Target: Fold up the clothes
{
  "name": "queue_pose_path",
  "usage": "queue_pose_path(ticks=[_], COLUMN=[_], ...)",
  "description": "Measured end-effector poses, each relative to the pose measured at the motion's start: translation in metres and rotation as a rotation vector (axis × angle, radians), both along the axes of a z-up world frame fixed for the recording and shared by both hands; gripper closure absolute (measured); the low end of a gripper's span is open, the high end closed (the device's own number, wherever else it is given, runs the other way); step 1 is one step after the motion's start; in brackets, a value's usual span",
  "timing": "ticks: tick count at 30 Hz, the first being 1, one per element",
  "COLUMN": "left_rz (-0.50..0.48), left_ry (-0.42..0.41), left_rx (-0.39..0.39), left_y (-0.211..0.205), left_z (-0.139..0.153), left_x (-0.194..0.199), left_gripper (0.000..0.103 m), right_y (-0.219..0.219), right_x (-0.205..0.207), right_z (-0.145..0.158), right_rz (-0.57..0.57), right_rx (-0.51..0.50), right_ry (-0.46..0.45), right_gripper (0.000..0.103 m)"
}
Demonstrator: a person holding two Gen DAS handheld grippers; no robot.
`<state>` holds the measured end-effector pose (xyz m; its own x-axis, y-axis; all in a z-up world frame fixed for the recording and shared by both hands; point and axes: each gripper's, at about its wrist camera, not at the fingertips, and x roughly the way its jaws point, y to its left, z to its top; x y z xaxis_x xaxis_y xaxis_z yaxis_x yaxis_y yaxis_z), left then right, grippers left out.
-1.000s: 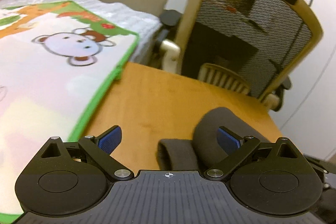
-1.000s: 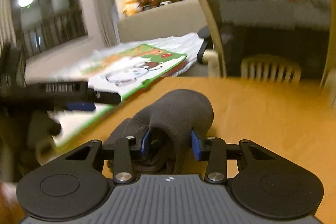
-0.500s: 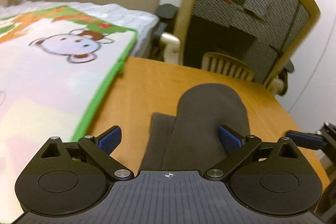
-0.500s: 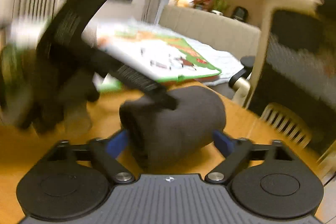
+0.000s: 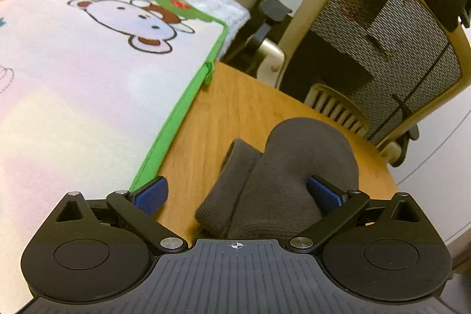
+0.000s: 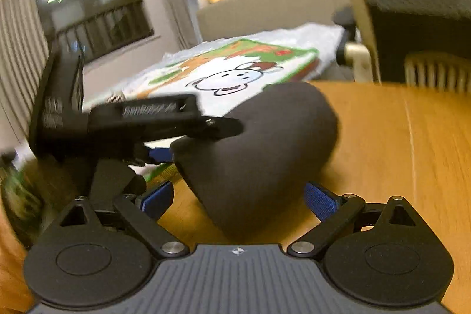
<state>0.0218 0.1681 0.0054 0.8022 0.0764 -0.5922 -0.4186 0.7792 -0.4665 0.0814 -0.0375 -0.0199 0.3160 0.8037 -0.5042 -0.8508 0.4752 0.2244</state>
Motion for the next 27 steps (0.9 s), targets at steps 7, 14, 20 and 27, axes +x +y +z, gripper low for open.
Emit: queue_pose_path(ticks=[7, 14, 20, 27], left_rz=[-0.016, -0.1, -0.244, -0.264], left_ry=[0.025, 0.026, -0.021, 0.002], left_rx=[-0.046, -0.041, 0.046, 0.181], left_y=[0.008, -0.039, -0.104, -0.125], left_z=[0.002, 0.01, 0.025, 0.029], left_x=[0.013, 0.061, 0.104, 0.115], left_gripper=[0.0, 0.0, 0.001, 0.0], right_y=[0.012, -0.043, -0.105, -0.104], right_x=[0.035, 0.075, 0.074, 0.065], right_z=[-0.014, -0.012, 0.009, 0.009], right_rz=[-0.104, -0.099, -0.124, -0.099], right_rx=[0.041, 0.075, -0.128, -0.271], right_ry=[0.182, 0.231, -0.137, -0.337], right_gripper=[0.029, 0.055, 0.056, 0.055])
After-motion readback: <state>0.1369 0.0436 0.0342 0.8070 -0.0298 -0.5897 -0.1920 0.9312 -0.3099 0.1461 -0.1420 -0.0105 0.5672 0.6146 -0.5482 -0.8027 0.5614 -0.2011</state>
